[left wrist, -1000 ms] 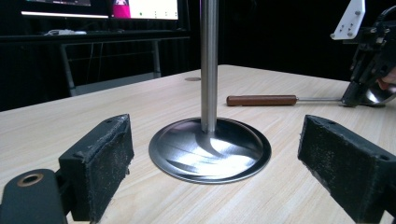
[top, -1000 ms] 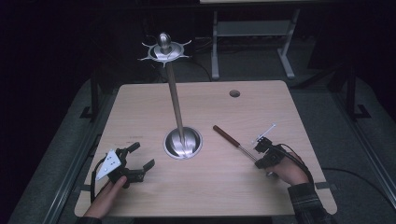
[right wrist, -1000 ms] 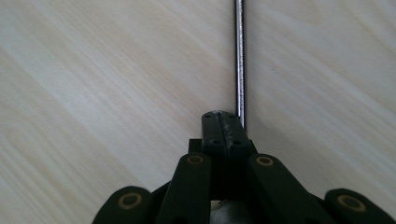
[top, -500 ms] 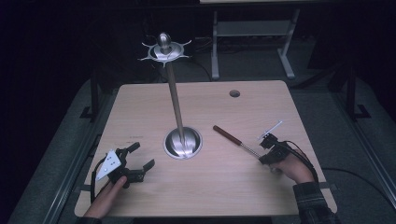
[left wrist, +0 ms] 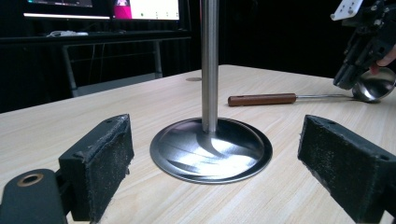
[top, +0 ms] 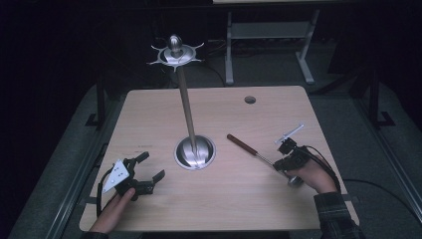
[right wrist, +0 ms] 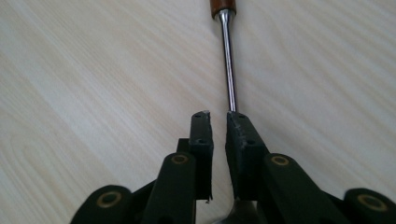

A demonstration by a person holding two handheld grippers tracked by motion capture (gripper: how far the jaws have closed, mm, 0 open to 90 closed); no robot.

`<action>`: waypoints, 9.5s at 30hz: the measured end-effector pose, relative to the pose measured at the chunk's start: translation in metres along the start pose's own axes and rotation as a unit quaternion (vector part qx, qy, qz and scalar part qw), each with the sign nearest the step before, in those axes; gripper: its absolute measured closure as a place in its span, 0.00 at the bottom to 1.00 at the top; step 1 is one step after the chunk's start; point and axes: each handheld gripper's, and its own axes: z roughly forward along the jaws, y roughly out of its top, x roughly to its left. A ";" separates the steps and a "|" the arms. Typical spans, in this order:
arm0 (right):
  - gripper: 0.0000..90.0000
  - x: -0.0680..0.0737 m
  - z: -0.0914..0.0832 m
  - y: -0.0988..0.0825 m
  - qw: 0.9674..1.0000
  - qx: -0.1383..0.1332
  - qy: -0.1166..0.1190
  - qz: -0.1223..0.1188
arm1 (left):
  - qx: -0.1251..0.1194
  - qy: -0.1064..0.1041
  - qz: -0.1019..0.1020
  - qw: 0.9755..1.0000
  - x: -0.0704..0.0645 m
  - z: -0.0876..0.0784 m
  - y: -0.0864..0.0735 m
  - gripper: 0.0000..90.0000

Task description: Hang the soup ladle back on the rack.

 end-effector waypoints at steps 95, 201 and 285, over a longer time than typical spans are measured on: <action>0.82 0.004 0.053 0.106 0.994 0.087 -0.017 -0.064 | 0.000 -0.006 0.008 1.000 -0.001 0.000 0.000 0.11; 0.82 0.081 -0.141 0.143 0.918 -0.357 0.100 -0.141 | -0.001 -0.002 0.007 1.000 -0.001 0.000 0.000 0.11; 0.57 0.068 -0.111 0.146 0.928 -0.340 0.089 -0.124 | -0.002 -0.006 0.005 1.000 -0.001 0.000 0.000 0.11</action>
